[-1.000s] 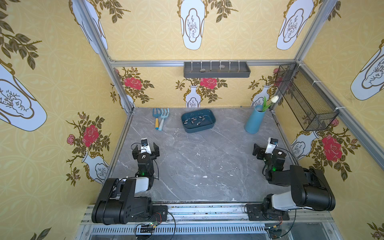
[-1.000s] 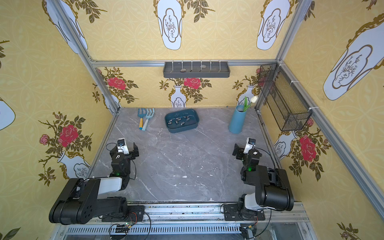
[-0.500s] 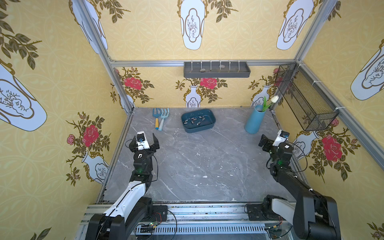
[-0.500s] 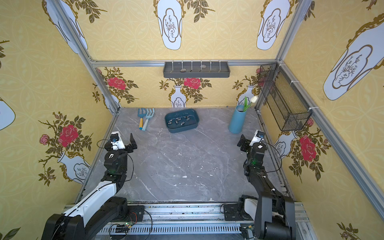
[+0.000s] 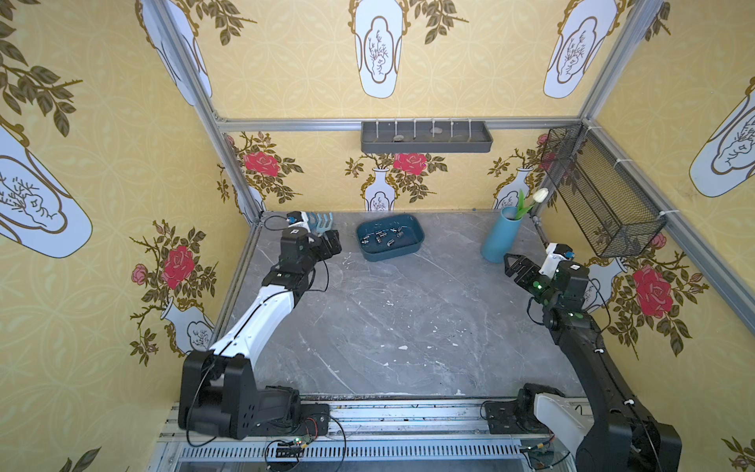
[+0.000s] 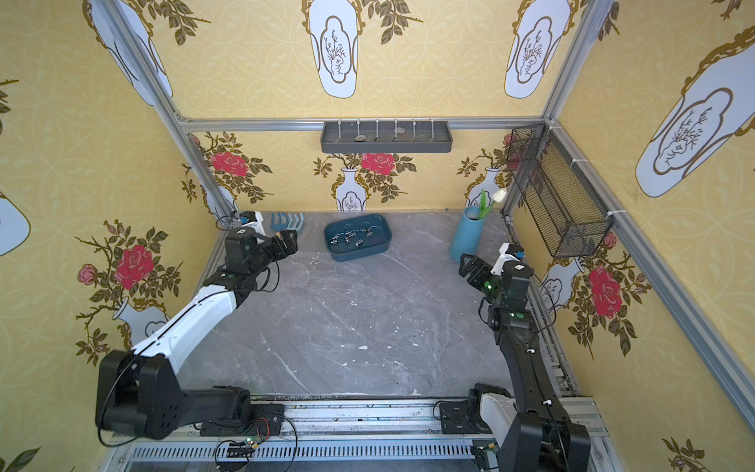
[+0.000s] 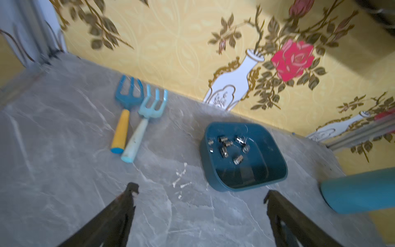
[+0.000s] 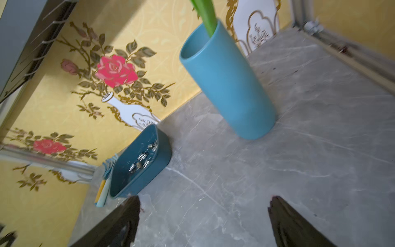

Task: Take out the socket from the storage box
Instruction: Move the storage box to the center of the board.

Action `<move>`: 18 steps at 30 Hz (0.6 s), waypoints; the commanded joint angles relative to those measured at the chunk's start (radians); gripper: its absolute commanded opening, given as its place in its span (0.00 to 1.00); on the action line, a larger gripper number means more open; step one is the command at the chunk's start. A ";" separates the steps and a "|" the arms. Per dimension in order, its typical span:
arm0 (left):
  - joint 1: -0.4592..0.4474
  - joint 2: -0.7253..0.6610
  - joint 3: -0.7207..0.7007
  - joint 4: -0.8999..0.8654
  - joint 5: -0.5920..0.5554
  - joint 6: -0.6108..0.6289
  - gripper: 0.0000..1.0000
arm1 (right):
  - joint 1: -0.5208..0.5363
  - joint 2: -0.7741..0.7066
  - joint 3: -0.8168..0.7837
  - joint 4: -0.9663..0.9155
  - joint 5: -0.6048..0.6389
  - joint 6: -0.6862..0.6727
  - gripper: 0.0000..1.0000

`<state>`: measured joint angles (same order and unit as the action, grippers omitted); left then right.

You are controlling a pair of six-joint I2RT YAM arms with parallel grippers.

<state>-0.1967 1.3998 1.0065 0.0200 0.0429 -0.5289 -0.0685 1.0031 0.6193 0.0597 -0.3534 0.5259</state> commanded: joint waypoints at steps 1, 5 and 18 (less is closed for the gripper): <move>-0.016 0.153 0.155 -0.199 0.147 -0.046 1.00 | 0.055 0.028 0.016 -0.029 -0.072 0.016 0.98; -0.050 0.349 0.355 -0.292 0.155 -0.019 1.00 | 0.164 0.057 0.030 -0.031 0.003 -0.001 0.97; -0.069 0.750 0.702 -0.412 0.099 -0.032 0.73 | 0.399 0.157 0.136 -0.102 0.180 -0.051 0.97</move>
<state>-0.2638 2.1120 1.6848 -0.3687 0.1551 -0.5587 0.3061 1.1511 0.7391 -0.0277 -0.2405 0.4988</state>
